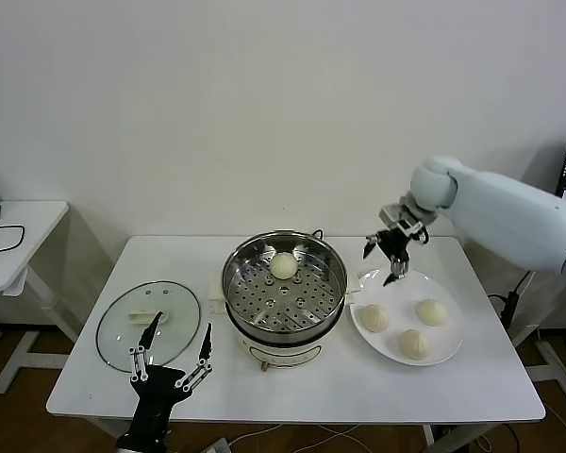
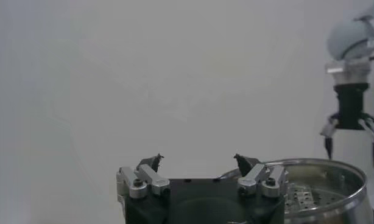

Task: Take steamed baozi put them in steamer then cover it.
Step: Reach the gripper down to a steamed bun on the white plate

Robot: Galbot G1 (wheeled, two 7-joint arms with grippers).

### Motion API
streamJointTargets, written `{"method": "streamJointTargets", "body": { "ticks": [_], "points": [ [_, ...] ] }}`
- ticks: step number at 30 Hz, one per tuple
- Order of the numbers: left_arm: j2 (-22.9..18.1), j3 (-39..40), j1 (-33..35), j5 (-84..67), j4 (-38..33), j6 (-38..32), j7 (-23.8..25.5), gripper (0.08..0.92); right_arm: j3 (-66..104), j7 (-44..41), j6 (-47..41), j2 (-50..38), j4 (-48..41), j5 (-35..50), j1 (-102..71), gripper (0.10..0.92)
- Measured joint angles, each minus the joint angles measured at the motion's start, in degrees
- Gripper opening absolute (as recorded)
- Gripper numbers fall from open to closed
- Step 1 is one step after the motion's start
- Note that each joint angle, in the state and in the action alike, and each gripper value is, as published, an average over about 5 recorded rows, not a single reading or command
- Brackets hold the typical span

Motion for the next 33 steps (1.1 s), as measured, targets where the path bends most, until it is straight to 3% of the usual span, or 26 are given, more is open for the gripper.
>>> {"method": "streamJointTargets", "body": {
  "ticks": [33],
  "points": [
    [-0.12, -0.35, -0.27, 0.03, 0.99, -0.15, -0.20, 0.823, 1.15, 6.40, -3.63, 2.93, -5.66, -0.89, -11.04, 0.794]
  ]
}}
